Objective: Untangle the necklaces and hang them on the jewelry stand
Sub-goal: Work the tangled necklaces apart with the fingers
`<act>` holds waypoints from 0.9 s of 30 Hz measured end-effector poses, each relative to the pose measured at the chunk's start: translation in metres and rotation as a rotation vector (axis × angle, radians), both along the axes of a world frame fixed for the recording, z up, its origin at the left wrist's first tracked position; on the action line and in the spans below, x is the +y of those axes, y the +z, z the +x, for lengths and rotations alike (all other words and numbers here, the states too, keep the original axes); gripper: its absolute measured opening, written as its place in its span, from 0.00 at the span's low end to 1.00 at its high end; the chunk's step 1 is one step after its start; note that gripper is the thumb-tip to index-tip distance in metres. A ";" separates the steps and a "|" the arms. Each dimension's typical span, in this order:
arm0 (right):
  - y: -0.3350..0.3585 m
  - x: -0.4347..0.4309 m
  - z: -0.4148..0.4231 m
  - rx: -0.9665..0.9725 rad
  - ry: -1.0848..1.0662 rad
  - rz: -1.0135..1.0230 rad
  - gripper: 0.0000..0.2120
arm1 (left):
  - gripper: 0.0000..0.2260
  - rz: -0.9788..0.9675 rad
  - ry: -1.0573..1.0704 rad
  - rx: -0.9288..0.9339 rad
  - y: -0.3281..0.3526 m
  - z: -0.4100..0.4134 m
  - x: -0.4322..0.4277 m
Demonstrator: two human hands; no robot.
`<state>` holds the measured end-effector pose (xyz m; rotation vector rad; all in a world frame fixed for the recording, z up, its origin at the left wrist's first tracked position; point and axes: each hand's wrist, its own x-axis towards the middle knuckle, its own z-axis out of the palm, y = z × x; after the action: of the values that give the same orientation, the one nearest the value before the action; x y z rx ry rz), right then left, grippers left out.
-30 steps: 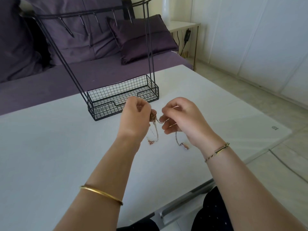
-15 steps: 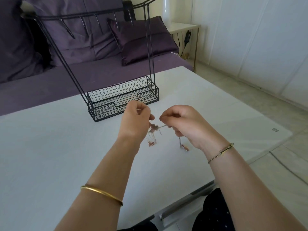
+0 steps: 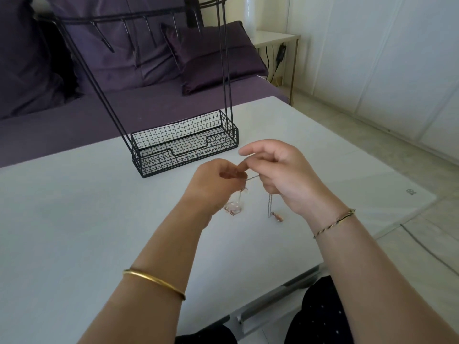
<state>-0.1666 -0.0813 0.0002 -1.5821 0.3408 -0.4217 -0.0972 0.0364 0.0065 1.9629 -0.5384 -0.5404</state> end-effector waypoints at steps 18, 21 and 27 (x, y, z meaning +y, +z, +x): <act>-0.006 -0.006 0.001 0.140 -0.083 -0.158 0.09 | 0.05 -0.213 0.075 0.059 0.004 0.003 0.001; -0.007 -0.006 0.001 0.121 -0.059 -0.193 0.05 | 0.05 -0.195 0.067 -0.026 0.004 0.002 0.001; -0.007 -0.006 0.000 0.093 -0.063 -0.220 0.04 | 0.03 -0.107 0.066 -0.196 0.003 -0.002 -0.001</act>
<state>-0.1666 -0.0875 -0.0069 -1.8131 0.4280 -0.4463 -0.0993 0.0354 0.0092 1.9347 -0.6100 -0.2738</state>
